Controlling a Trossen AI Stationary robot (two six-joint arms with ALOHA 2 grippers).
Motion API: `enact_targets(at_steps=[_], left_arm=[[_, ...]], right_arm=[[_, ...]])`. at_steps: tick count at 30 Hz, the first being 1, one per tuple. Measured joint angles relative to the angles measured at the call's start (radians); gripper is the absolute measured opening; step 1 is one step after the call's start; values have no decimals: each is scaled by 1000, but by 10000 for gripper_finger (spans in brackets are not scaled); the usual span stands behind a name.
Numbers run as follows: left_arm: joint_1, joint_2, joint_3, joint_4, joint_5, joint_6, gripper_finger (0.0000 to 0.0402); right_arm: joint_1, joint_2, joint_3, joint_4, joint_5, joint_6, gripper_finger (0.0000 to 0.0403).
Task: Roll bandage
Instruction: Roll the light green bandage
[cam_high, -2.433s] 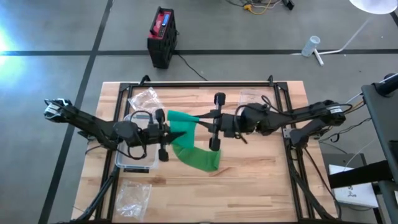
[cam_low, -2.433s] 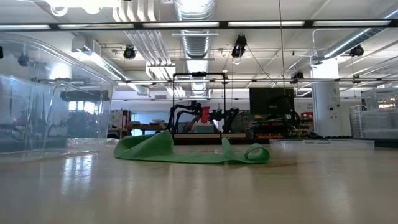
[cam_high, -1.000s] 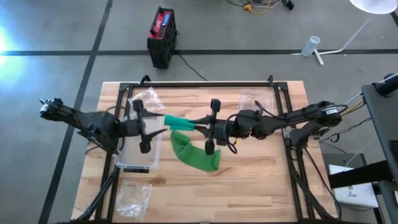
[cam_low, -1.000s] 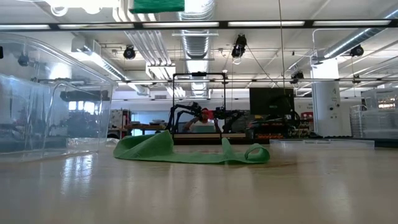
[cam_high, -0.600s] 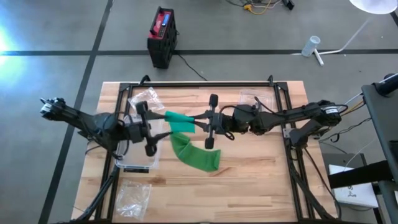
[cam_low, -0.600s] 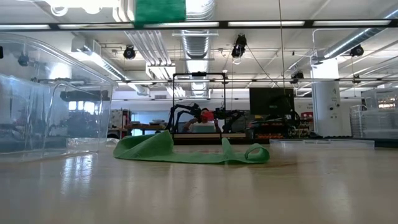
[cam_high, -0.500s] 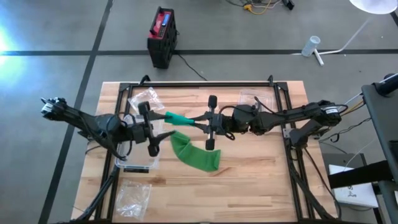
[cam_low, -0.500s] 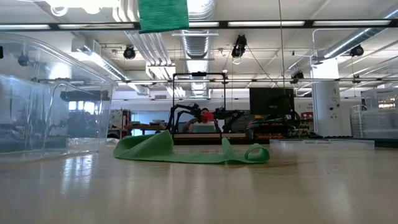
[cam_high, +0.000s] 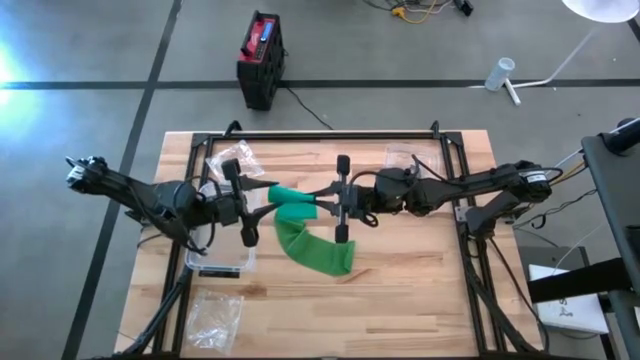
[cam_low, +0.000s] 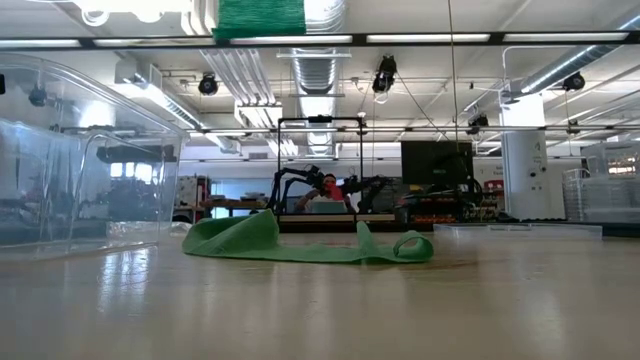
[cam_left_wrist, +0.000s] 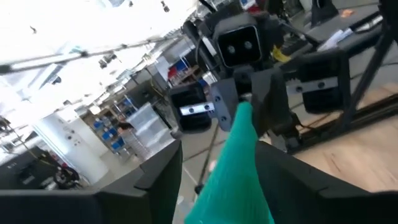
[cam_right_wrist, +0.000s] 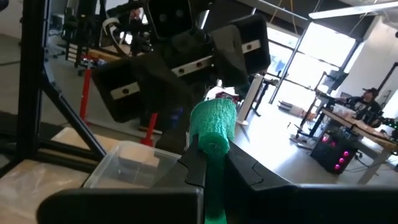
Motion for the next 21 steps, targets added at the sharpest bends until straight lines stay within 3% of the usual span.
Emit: enact_targets(at_steps=[7, 14, 21], left_arm=[[0, 42, 94, -228, 1, -88, 186], [0, 66, 155, -350, 1, -160, 183], [0, 66, 166, -400, 2, -232, 107]], right_arm=[[0, -1, 0, 1, -49, 1, 14], [0, -2, 0, 0, -50, 10, 14], [0, -6, 0, -15, -50, -14, 14]])
